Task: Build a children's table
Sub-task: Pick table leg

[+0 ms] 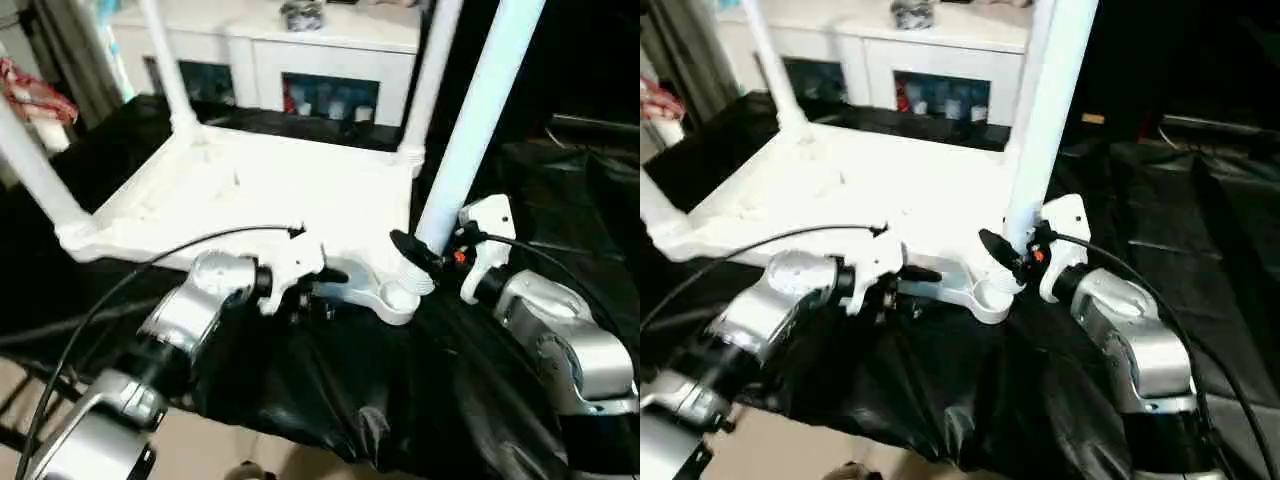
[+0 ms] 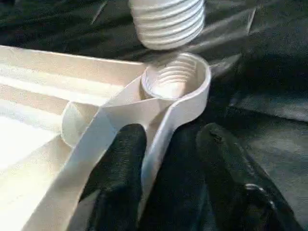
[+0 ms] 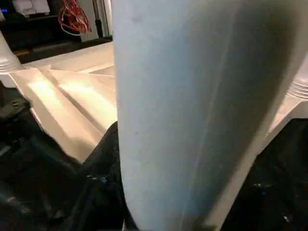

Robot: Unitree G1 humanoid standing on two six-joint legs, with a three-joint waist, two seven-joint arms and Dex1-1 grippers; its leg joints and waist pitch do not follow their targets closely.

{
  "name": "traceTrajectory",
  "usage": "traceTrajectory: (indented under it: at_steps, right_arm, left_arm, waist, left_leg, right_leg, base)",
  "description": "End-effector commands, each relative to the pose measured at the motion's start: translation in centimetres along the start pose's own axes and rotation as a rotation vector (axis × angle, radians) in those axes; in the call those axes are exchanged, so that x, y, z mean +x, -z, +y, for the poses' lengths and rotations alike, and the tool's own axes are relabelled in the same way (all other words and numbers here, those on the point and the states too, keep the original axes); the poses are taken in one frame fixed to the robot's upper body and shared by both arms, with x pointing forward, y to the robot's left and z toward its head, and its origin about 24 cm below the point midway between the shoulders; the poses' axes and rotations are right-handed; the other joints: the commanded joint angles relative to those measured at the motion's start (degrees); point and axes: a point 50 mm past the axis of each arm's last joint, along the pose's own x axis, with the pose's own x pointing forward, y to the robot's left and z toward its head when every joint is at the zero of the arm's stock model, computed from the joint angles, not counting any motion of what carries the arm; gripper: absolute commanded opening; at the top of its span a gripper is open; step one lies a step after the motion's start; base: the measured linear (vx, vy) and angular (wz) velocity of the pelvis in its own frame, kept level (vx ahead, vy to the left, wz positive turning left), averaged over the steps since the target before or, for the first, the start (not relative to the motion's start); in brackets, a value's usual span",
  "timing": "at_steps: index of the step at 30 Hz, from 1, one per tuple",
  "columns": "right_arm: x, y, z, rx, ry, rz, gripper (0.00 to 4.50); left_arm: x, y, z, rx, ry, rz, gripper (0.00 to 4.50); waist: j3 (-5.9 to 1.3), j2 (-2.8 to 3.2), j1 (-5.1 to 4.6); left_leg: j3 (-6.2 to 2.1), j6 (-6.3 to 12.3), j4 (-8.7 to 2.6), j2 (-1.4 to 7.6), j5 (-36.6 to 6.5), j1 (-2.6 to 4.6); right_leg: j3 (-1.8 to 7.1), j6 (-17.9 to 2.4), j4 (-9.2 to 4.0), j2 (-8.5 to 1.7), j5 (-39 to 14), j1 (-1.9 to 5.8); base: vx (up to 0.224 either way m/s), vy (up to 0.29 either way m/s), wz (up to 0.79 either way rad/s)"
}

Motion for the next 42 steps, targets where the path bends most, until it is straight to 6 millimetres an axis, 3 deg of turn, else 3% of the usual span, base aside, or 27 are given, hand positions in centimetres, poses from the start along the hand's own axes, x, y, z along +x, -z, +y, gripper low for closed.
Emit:
traceTrajectory:
  at_steps: [1, 2, 3, 4, 5, 6, 7, 8, 9, 11, 14, 15, 16, 21, 27, 28, 29, 31, 32, 35, 36, 37, 38, 39, 40, 41, 42]
  right_arm:
    - [-0.5, -0.6, 0.0, -0.008, 0.007, -0.017, 1.89]
    - [-0.7, -0.6, 0.0, -0.012, 0.013, -0.014, 1.89]
    - [-0.8, -0.6, 0.0, -0.015, 0.017, -0.011, 1.89]
    - [-0.9, -0.6, 0.1, -0.017, 0.019, -0.01, 1.89]
    - [-1.0, -0.5, 0.1, -0.02, 0.021, -0.008, 1.89]
    - [-1.0, -0.5, 0.1, -0.02, 0.021, -0.008, 1.89]
    - [-1.1, -0.5, 0.1, -0.021, 0.022, -0.008, 1.89]
    - [-1.4, -0.5, 0.1, -0.026, 0.026, -0.005, 1.89]
    - [-1.6, -0.5, 0.1, -0.032, 0.033, -0.003, 1.89]
    - [-2.0, -0.6, 0.1, -0.038, 0.043, 0.0, 1.89]
    - [-2.7, -0.6, 0.0, -0.047, 0.057, 0.006, 1.89]
    - [-2.9, -0.6, 0.0, -0.05, 0.063, 0.008, 1.89]
    - [-3.0, -0.6, 0.0, -0.051, 0.064, 0.008, 1.89]
    - [-3.6, -0.8, -0.1, -0.061, 0.08, 0.014, 1.89]
    - [-3.6, -0.9, 0.0, -0.069, 0.078, 0.019, 1.89]
    - [-3.5, -0.9, 0.0, -0.07, 0.076, 0.019, 1.89]
    - [-3.5, -0.9, 0.0, -0.071, 0.071, 0.02, 1.89]
    - [-3.3, -1.0, 0.0, -0.073, 0.061, 0.02, 1.89]
    - [-3.2, -1.1, 0.0, -0.073, 0.056, 0.019, 1.89]
    - [-3.0, -1.2, 0.1, -0.068, 0.042, 0.013, 1.89]
    - [-2.9, -1.2, 0.2, -0.065, 0.035, 0.012, 1.89]
    - [-2.8, -1.2, 0.2, -0.064, 0.03, 0.013, 1.89]
    - [-2.8, -1.2, 0.2, -0.064, 0.029, 0.014, 1.89]
    - [-2.6, -1.2, 0.3, -0.063, 0.021, 0.016, 1.89]
    - [-2.6, -1.2, 0.3, -0.063, 0.02, 0.016, 1.89]
    - [-2.3, -1.1, 0.3, -0.063, 0.012, 0.017, 1.89]
    - [-2.1, -1.1, 0.4, -0.064, 0.005, 0.017, 1.89]
  left_arm:
    - [0.2, 0.1, 0.5, 0.034, 0.022, 0.027, 1.7]
    - [0.3, 0.1, 0.6, 0.043, 0.031, 0.037, 1.66]
    - [0.3, 0.2, 0.7, 0.049, 0.037, 0.045, 1.64]
    - [0.4, 0.3, 0.8, 0.055, 0.043, 0.055, 1.64]
    - [0.4, 0.4, 1.0, 0.061, 0.048, 0.068, 1.44]
    - [0.4, 0.4, 1.0, 0.061, 0.048, 0.068, 1.32]
    - [0.4, 0.4, 1.0, 0.063, 0.049, 0.071, 1.32]
    - [0.5, 0.5, 1.1, 0.069, 0.057, 0.085, 1.25]
    - [0.5, 0.7, 1.3, 0.075, 0.059, 0.099, 1.14]
    - [0.6, 0.8, 1.5, 0.086, 0.066, 0.117, 0.99]
    - [0.6, 1.2, 1.7, 0.106, 0.077, 0.157, 0.77]
    - [0.5, 1.4, 1.7, 0.112, 0.085, 0.175, 0.71]
    - [0.5, 1.5, 1.7, 0.113, 0.087, 0.178, 0.6]
    - [0.3, 2.1, 1.8, 0.128, 0.092, 0.223, 0.27]
    - [0.1, 2.9, 1.8, 0.156, 0.103, 0.279, 0.01]
    - [0.1, 2.9, 1.8, 0.153, 0.105, 0.281, 0.0]
    - [0.0, 3.1, 1.8, 0.153, 0.111, 0.293, 0.0]
    - [-0.3, 3.4, 1.6, 0.131, 0.131, 0.304, 0.0]
    - [-0.3, 3.4, 1.6, 0.113, 0.143, 0.295, 0.0]
    - [0.0, 2.7, 1.4, 0.043, 0.154, 0.189, 0.0]
    - [0.2, 2.2, 1.3, 0.018, 0.155, 0.134, 0.0]
    - [0.4, 2.0, 1.1, 0.013, 0.162, 0.109, 0.0]
    - [0.5, 1.9, 1.1, 0.013, 0.163, 0.106, 0.0]
    - [0.7, 1.7, 0.7, 0.015, 0.173, 0.087, 0.0]
    - [0.7, 1.7, 0.7, 0.015, 0.173, 0.086, 0.0]
    - [1.0, 1.8, 0.3, 0.029, 0.17, 0.089, 0.0]
    - [1.3, 2.1, 0.0, 0.046, 0.147, 0.101, 0.0]
  waist:
    - [-4.14, 0.12, -0.07]
    - [-4.15, 0.85, -0.08]
    - [-4.18, 0.37, -0.18]
    - [-4.22, 0.97, -0.14]
    - [-4.25, 0.63, -0.34]
    - [-4.31, 1.57, -0.31]
    - [-4.27, 1.02, -0.61]
    - [-4.29, 2.47, -0.73]
    - [-4.37, 2.8, -0.95]
    - [-4.34, 2.47, -1.12]
    - [-4.41, 3.0, -1.27]
    - [-4.39, 3.83, -1.41]
    - [-4.57, 3.45, -1.46]
    - [-4.41, 4.39, -2.6]
    - [-4.44, 3.86, -4.0]
    - [-4.47, 4.07, -4.07]
    - [-4.5, 3.45, -4.11]
    - [-4.48, 3.76, -4.04]
    - [-4.47, 3.25, -3.99]
    - [-4.57, 3.37, -3.85]
    - [-4.63, 2.12, -3.78]
    - [-4.85, 2.9, -3.47]
    - [-4.74, 2.99, -3.43]
    - [-4.91, 1.87, -3.28]
    - [-4.87, 2.69, -3.01]
    - [-4.91, 2.77, -2.98]
    - [-4.79, 1.85, -3.12]
  left_leg:
    - [-0.58, -1.51, -3.88, 0.48, -14.1, 0.92]
    - [-0.59, -1.48, -3.85, 0.47, -14.1, 0.99]
    - [-0.6, -1.31, -3.81, 0.49, -14.0, 0.92]
    - [-0.63, -1.23, -3.78, 0.43, -13.7, 0.94]
    - [-0.62, -0.96, -3.8, 0.46, -13.5, 0.81]
    - [-0.71, -0.93, -3.75, 0.41, -13.5, 0.9]
    - [-0.63, -0.55, -3.76, 0.44, -13.6, 0.8]
    - [-0.67, -0.33, -3.69, 0.4, -13.6, 0.84]
    - [-0.67, -0.23, -3.61, 0.36, -14.3, 1.05]
    - [-0.6, 0.1, -3.61, 0.23, -14.1, 0.84]
    - [-0.6, 0.91, -3.42, 0.08, -12.8, 0.69]
    - [-0.6, 1.15, -3.34, 0.08, -12.7, 0.77]
    - [-0.65, 1.45, -3.22, 0.01, -12.1, 0.68]
    - [-0.77, 2.11, -3.36, -0.14, -13.0, 0.52]
    - [-1.07, 2.85, -3.51, -0.22, -13.8, 0.23]
    - [-1.1, 3.08, -3.45, -0.29, -13.6, 0.28]
    - [-1.06, 3.34, -3.44, -0.29, -13.4, 0.24]
    - [-1.09, 3.68, -3.41, -0.23, -13.1, 0.35]
    - [-1.08, 3.87, -3.46, -0.19, -12.7, 0.26]
    - [-1.07, 4.14, -3.43, -0.11, -11.8, 0.31]
    - [-0.9, 4.68, -3.38, -0.13, -10.8, 0.14]
    - [-1.04, 4.8, -3.28, -0.01, -10.0, 0.25]
    - [-0.93, 5.27, -3.24, 0.06, -9.7, 0.28]
    - [-0.87, 5.65, -3.29, 0.29, -8.9, 0.28]
    - [-0.94, 5.86, -3.28, 0.38, -8.3, 0.3]
    - [-0.95, 5.88, -3.27, 0.46, -8.4, 0.4]
    - [-0.95, 6.05, -3.38, 0.53, -8.5, 0.15]
  right_leg:
    - [2.12, -9.6, -4.66, -2.5, -11.8, 2.9]
    - [2.12, -9.7, -4.71, -2.44, -11.8, 2.82]
    - [2.09, -9.7, -4.79, -2.43, -11.5, 3.03]
    - [2.07, -9.7, -4.75, -2.43, -11.3, 3.0]
    - [2.02, -10.0, -4.67, -2.43, -10.9, 3.12]
    - [1.97, -10.1, -4.63, -2.45, -11.0, 3.05]
    - [1.94, -10.4, -4.69, -2.38, -10.7, 3.17]
    - [1.93, -10.5, -4.77, -2.43, -11.1, 3.06]
    - [1.89, -10.4, -5.0, -2.32, -11.6, 3.06]
    - [1.85, -10.3, -5.23, -2.26, -11.7, 3.28]
    - [1.76, -10.1, -5.27, -2.3, -12.6, 3.42]
    - [1.72, -9.7, -5.44, -2.25, -13.4, 3.32]
    - [1.72, -9.4, -5.34, -2.19, -13.3, 3.54]
    - [1.38, -9.0, -5.78, -2.06, -15.9, 3.37]
    - [1.32, -9.1, -5.95, -2.11, -17.0, 3.6]
    - [1.31, -9.1, -5.93, -2.21, -17.6, 3.59]
    - [1.34, -9.1, -6.03, -2.19, -17.7, 3.59]
    - [1.39, -9.2, -5.98, -2.27, -18.6, 3.41]
    - [1.41, -9.3, -6.0, -2.29, -18.7, 3.43]
    - [1.48, -9.9, -5.74, -2.44, -17.7, 3.42]
    - [1.5, -10.4, -5.75, -2.42, -16.3, 3.48]
    - [1.57, -10.9, -5.29, -2.62, -15.3, 3.49]
    - [1.54, -11.3, -5.4, -2.58, -14.8, 3.29]
    - [1.59, -11.8, -5.24, -2.49, -12.9, 3.32]
    - [1.62, -12.3, -4.94, -2.54, -11.4, 3.15]
    - [1.61, -12.5, -4.89, -2.57, -10.7, 3.12]
    - [1.57, -12.8, -4.83, -2.5, -9.4, 3.33]
  base:
    - [0.0, 0.0, 0.0]
    - [0.0, 0.0, 0.0]
    - [0.0, 0.0, 0.0]
    - [0.0, 0.0, 0.0]
    - [0.0, 0.0, 0.0]
    - [0.0, 0.0, 0.0]
    - [0.0, 0.0, 0.0]
    - [0.0, 0.0, 0.0]
    - [0.0, 0.0, 0.0]
    - [0.0, 0.0, 0.0]
    - [0.0, 0.0, 0.0]
    - [0.0, 0.0, 0.0]
    - [0.0, 0.0, 0.0]
    - [0.0, 0.0, 0.0]
    - [0.0, 0.0, 0.0]
    - [0.0, 0.0, 0.0]
    - [0.0, 0.0, 0.0]
    - [0.0, 0.0, 0.0]
    - [0.0, 0.0, 0.0]
    - [0.0, 0.0, 0.0]
    - [0.0, 0.0, 0.0]
    - [0.0, 0.0, 0.0]
    - [0.0, 0.0, 0.0]
    - [0.0, 0.0, 0.0]
    - [0.0, 0.0, 0.0]
    - [0.0, 0.0, 0.0]
    - [0.0, 0.0, 0.0]
